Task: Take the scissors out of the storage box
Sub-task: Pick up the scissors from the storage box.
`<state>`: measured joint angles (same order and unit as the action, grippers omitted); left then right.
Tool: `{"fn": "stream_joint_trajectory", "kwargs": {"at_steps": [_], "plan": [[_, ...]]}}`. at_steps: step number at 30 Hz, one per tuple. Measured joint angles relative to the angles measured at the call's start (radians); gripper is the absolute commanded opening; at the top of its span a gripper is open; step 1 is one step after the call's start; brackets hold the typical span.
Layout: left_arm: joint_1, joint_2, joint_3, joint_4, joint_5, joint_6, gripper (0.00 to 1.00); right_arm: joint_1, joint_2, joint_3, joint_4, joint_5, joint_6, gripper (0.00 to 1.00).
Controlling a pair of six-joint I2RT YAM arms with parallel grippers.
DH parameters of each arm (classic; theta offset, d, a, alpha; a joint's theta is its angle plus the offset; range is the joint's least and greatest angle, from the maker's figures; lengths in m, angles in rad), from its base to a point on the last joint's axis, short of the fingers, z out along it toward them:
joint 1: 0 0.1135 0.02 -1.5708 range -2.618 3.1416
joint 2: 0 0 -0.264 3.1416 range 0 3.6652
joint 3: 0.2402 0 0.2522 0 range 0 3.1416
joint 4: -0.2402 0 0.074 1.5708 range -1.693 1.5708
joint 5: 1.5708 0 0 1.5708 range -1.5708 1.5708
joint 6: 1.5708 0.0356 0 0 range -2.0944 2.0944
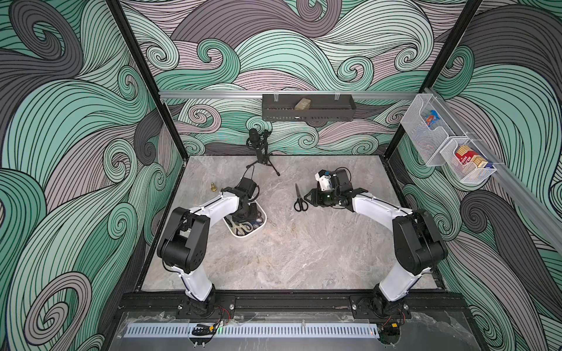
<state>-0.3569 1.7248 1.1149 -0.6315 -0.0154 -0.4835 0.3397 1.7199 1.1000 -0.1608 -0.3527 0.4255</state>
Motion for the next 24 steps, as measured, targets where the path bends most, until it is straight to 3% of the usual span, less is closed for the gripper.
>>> {"fn": "stream_joint_trajectory", "kwargs": {"at_steps": [7, 12, 24], "plan": [[0.0, 0.006, 0.003, 0.003, -0.005, 0.0, 0.12, -0.006, 0.0, -0.01, 0.0, -0.002, 0.0, 0.46], [0.0, 0.006, 0.003, 0.002, -0.007, 0.002, 0.0, -0.006, 0.0, -0.016, 0.0, -0.003, 0.0, 0.46], [0.005, -0.001, 0.003, 0.0, -0.001, 0.002, 0.0, -0.01, 0.0, -0.016, 0.0, -0.004, 0.0, 0.45]]}}
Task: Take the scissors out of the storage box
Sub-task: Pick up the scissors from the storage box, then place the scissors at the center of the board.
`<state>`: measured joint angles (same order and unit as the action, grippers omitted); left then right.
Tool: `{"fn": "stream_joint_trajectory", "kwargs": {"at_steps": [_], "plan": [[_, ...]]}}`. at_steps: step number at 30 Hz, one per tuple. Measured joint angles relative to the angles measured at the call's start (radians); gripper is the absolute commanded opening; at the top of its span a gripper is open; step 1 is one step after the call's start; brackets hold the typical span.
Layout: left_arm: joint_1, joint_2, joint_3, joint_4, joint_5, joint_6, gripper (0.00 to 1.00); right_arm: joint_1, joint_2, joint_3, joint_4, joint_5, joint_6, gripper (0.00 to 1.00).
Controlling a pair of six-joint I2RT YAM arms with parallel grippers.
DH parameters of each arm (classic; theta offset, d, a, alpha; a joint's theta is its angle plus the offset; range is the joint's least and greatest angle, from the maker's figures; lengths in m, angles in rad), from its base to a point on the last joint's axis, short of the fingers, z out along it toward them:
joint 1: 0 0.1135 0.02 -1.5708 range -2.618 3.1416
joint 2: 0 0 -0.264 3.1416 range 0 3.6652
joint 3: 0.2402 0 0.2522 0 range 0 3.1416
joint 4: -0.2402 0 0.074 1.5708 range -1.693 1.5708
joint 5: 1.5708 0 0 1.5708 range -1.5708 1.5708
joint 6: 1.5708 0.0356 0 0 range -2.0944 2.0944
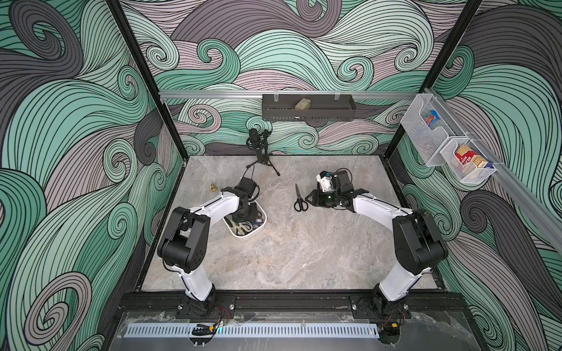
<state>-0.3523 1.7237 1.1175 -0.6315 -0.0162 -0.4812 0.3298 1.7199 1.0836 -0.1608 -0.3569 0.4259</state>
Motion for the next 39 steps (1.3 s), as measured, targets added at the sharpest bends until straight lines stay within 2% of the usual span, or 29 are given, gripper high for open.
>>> {"fn": "stream_joint_trajectory", "kwargs": {"at_steps": [14, 24, 28, 33, 39], "plan": [[0.089, -0.079, 0.0, -0.004, 0.016, 0.029, 0.0, 0.0, -0.011, 0.0, 0.0, -0.014, 0.006, 0.45], [0.08, -0.144, 0.034, -0.045, 0.08, 0.043, 0.0, 0.0, -0.035, 0.0, 0.0, -0.016, 0.011, 0.45], [0.05, -0.158, 0.113, -0.049, 0.098, 0.045, 0.0, 0.0, -0.035, 0.0, 0.0, -0.016, 0.017, 0.45], [-0.031, -0.142, 0.186, -0.022, 0.132, 0.045, 0.0, -0.017, -0.039, -0.001, 0.0, -0.017, 0.031, 0.45], [-0.121, 0.013, 0.301, 0.021, 0.17, 0.073, 0.0, -0.079, -0.084, -0.049, 0.0, -0.016, 0.046, 0.46]]}}
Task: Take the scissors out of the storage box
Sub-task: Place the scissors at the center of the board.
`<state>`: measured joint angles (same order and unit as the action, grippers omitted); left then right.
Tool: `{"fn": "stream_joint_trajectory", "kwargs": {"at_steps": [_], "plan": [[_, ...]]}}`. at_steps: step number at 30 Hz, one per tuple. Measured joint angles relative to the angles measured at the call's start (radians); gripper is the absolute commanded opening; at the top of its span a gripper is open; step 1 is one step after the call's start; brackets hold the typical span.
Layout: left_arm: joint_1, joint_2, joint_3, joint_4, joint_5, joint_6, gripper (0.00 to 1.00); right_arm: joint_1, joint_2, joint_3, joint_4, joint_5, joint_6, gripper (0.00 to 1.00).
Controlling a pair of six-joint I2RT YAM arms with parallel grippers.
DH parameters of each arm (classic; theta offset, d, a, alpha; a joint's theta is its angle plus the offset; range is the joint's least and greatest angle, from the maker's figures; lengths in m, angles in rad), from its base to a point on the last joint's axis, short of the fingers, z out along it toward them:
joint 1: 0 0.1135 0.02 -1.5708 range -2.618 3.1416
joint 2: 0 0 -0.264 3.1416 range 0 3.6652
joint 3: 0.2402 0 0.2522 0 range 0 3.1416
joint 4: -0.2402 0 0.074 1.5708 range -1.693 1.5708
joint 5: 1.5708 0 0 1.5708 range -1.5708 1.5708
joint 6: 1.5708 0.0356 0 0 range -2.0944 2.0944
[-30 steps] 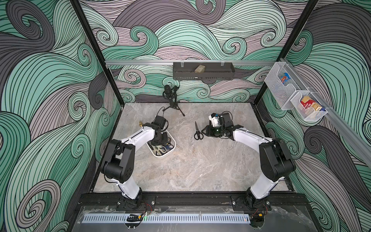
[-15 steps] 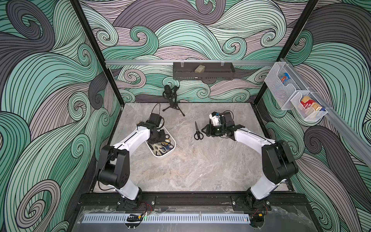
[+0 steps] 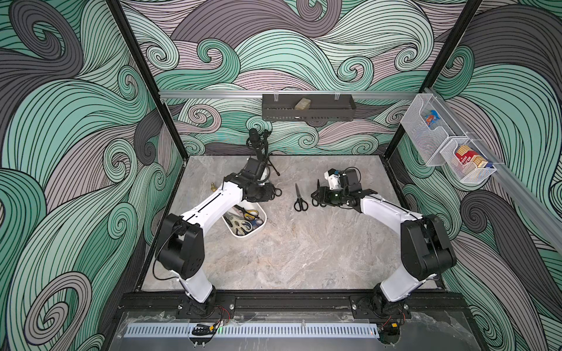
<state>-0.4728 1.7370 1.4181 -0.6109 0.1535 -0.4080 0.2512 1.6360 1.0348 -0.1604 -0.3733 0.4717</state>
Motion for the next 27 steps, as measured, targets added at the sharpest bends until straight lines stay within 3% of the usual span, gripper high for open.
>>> {"fn": "stream_joint_trajectory", "kwargs": {"at_steps": [11, 19, 27], "plan": [[-0.118, 0.273, 0.139, -0.032, -0.057, 0.103, 0.0, -0.071, -0.114, -0.118, -0.001, 0.0, 0.006, 0.46], [-0.119, 0.341, 0.139, -0.072, -0.15, 0.11, 0.0, -0.092, -0.127, -0.14, -0.001, 0.0, 0.006, 0.46], [-0.119, 0.391, 0.155, -0.069, -0.173, 0.11, 0.0, -0.094, -0.127, -0.14, -0.001, -0.002, 0.006, 0.46]]}}
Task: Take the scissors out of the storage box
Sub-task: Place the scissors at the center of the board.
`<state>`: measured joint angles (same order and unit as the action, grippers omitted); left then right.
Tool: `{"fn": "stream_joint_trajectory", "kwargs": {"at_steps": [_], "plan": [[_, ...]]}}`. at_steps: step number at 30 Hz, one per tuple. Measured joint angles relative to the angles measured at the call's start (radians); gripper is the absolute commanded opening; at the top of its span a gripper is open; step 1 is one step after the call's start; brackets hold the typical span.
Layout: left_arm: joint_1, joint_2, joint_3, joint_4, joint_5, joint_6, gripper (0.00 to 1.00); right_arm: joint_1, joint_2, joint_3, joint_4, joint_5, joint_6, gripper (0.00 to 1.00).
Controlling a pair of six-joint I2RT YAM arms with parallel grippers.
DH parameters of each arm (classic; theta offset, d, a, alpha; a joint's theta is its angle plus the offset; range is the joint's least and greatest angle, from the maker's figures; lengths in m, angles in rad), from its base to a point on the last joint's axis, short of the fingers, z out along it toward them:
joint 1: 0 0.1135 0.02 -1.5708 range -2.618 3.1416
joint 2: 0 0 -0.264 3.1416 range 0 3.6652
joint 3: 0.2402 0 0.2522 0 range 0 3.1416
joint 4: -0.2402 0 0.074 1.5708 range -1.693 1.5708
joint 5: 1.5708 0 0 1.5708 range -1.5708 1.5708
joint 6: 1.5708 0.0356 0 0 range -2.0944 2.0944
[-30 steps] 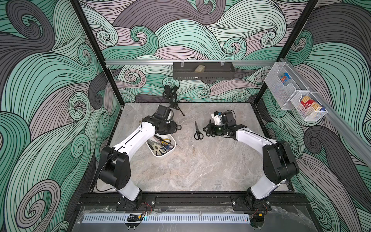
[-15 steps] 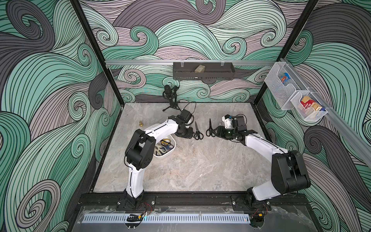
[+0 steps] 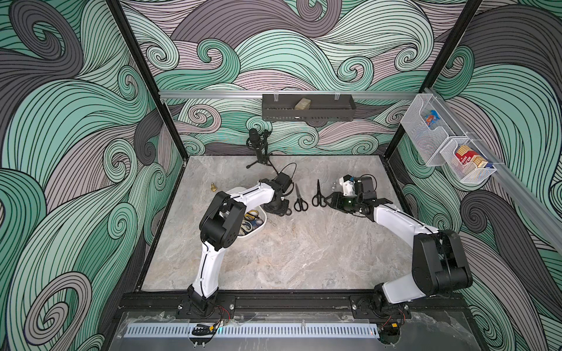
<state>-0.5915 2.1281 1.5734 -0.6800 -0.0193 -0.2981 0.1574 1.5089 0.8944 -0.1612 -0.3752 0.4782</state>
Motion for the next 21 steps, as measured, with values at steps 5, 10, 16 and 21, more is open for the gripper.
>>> {"fn": "stream_joint_trajectory", "kwargs": {"at_steps": [5, 10, 16, 21], "plan": [[0.0, 0.023, 0.027, -0.004, -0.011, 0.0, 0.0, 0.0, 0.004, 0.0, 0.0, -0.002, 0.0, 0.46], [0.0, 0.058, 0.08, -0.008, -0.019, 0.001, 0.0, 0.0, 0.017, 0.0, 0.0, -0.004, -0.001, 0.46], [0.0, 0.074, 0.106, -0.008, -0.026, 0.004, 0.14, 0.0, 0.017, 0.0, 0.0, -0.005, -0.002, 0.46], [-0.001, 0.074, 0.108, -0.008, -0.037, 0.011, 0.25, 0.0, 0.017, 0.0, 0.0, -0.008, -0.003, 0.46]]}}
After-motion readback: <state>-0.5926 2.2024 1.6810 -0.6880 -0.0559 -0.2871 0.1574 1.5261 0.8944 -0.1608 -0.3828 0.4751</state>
